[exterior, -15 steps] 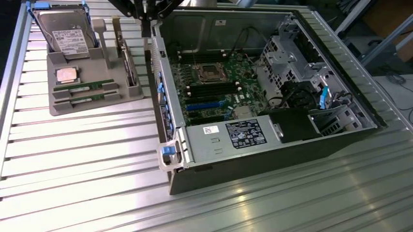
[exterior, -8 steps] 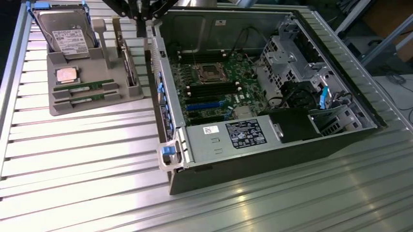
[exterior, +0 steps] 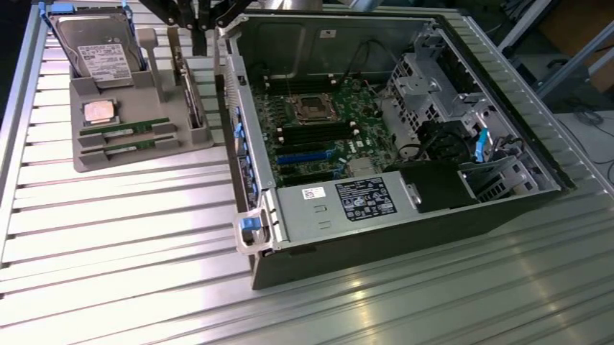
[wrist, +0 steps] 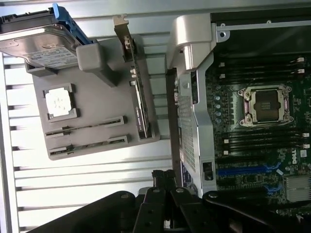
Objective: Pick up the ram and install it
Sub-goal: 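Reach for the ram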
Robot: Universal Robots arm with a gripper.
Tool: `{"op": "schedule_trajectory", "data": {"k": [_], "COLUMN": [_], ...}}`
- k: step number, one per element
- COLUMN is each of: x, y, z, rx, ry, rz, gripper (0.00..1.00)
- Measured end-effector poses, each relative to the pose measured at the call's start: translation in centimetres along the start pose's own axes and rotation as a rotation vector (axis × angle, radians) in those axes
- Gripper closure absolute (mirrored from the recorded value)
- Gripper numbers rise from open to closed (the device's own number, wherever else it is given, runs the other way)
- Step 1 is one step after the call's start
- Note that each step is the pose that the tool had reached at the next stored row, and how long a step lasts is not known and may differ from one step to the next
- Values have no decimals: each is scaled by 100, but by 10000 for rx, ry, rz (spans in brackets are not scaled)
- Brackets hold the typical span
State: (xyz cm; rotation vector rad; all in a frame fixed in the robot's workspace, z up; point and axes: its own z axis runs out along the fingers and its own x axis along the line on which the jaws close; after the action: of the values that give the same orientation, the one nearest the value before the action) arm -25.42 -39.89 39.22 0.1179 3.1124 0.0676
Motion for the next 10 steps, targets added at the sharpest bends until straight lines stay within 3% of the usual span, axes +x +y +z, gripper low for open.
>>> {"op": "schedule_trajectory", "data": {"k": [10], "x": [140], "y": [-11], "z": [-4], "rx": [-1], "ry": [-1], "rz": [1], "gripper": [89]}}
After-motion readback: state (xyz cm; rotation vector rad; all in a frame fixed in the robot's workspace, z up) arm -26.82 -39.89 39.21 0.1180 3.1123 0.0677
